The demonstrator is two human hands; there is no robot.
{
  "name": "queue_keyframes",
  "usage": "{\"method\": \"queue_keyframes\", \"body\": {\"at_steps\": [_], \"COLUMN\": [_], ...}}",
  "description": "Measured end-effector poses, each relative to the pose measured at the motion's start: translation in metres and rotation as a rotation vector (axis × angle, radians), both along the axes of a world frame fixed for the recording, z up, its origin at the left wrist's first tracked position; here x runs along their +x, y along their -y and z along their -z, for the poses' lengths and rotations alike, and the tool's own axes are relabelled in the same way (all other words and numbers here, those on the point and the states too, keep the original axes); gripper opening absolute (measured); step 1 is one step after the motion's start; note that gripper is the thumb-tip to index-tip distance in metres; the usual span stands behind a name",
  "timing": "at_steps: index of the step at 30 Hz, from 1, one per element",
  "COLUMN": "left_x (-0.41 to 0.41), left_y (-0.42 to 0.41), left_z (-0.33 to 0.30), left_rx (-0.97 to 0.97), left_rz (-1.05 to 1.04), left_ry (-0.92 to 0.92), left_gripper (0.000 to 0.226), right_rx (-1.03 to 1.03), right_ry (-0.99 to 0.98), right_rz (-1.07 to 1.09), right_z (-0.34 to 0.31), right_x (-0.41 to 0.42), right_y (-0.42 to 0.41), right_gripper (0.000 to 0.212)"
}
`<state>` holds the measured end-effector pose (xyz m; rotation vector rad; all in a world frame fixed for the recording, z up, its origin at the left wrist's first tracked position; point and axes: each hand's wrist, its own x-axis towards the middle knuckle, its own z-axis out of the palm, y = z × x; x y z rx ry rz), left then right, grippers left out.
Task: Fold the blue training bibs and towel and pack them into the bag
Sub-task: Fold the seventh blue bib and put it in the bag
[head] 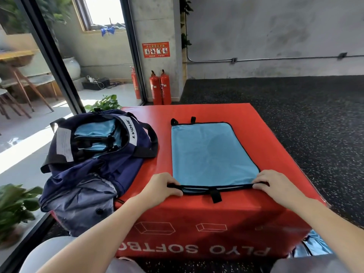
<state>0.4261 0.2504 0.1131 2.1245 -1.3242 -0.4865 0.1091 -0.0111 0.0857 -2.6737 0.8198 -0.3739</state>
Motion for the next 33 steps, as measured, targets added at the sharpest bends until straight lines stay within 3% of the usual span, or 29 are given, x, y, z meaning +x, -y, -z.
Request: {"method": "queue_keyframes", "body": {"at_steps": [9,14,19,22,26,30,33], "left_x": [-0.003,-0.007,-0.013,-0.022,-0.029,-0.033,-0.031], "left_y": [-0.011,-0.020,-0.032,-0.039,-0.047,-0.050,-0.047], "left_z": [-0.001,-0.003,-0.009,-0.020,-0.033,-0.039,-0.052], "left_rx": [-0.046,-0.090,-0.138,-0.201,-0.228,-0.227,-0.302], "left_rz": [-0.013,-0.041,-0.081,-0.088,-0.072,-0.067,-0.072], "left_ry": [0.017,0.033,0.066,0.074,0.058,0.067,0.065], "left_gripper": [0.013,0.015,0.010,0.010,0.036,0.036,0.035], "right_rx": [-0.181,-0.155,0.009,0.087,0.139,0.135,0.111], "right_ry": [-0.101,-0.164,-0.160,-0.094,0.017,0.055,0.202], "right_rz": [-0.024,-0.029,0.061,0.101,0.099,0.087,0.099], "right_z": [0.008,-0.004,-0.026,-0.037,-0.051,-0.066,-0.079], "right_x": [0.001,-0.002,-0.006,-0.011,-0.020,-0.024,-0.021], "right_y": [-0.016,-0.029,-0.046,-0.055,-0.064,-0.072,-0.070], "right_gripper": [0.004,0.006,0.011,0.010,0.016,0.013,0.020]}}
